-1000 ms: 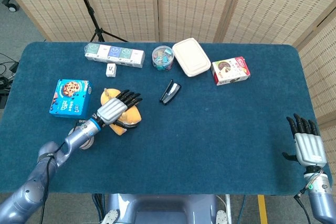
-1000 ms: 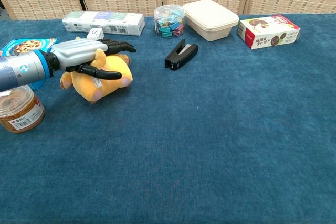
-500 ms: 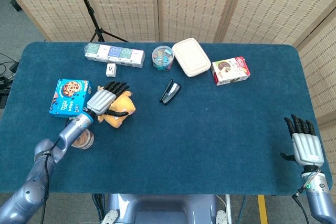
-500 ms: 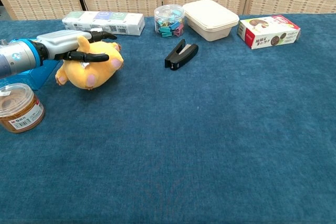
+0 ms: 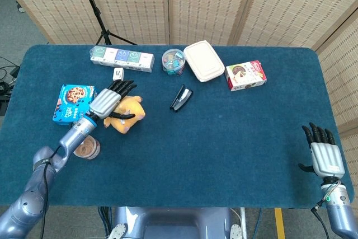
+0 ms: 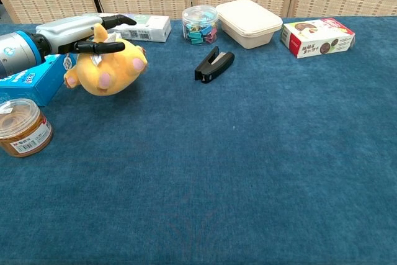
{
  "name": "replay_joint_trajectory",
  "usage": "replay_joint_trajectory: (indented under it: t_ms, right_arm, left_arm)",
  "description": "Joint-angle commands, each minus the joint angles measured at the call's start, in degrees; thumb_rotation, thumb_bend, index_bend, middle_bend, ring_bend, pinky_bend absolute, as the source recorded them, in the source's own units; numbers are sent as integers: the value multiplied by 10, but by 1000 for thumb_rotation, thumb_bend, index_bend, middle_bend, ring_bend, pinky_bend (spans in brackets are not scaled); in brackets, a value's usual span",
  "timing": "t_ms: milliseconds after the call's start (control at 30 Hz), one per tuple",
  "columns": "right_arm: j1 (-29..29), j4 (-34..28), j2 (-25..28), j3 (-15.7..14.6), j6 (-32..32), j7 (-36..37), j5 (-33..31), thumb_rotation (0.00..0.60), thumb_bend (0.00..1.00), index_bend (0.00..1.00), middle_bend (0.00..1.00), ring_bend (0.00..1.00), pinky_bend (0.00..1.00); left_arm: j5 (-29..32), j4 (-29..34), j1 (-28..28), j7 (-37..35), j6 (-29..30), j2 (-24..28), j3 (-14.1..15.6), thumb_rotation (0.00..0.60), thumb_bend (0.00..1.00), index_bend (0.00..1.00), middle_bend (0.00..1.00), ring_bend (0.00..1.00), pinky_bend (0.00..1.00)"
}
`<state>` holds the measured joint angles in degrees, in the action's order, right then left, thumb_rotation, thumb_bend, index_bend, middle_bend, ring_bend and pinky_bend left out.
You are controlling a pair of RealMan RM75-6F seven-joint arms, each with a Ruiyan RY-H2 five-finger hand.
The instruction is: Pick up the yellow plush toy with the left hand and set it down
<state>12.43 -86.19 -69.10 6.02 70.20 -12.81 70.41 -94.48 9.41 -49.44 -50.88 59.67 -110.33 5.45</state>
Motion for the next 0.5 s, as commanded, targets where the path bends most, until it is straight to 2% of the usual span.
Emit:
replay_joint_trajectory:
  t_ms: [33, 333, 500]
  right_arm:
    - [-1, -1, 1, 0, 2, 1, 1, 600, 42, 0, 0, 0, 0]
    - [1, -3, 2, -2, -2, 2, 0, 600, 42, 0, 0, 0, 0]
    - [0, -5, 3, -2, 0, 3, 3, 600, 43, 0, 0, 0, 0]
  left_arm:
    - [-6, 11, 2, -23, -1, 6, 8, 0, 0, 0, 0, 0, 0]
    - [-9, 24, 11, -70, 59, 16, 7, 0, 0, 0, 0, 0, 0]
    - [-6, 20, 15, -68, 46, 19, 7, 0, 0, 0, 0, 0, 0]
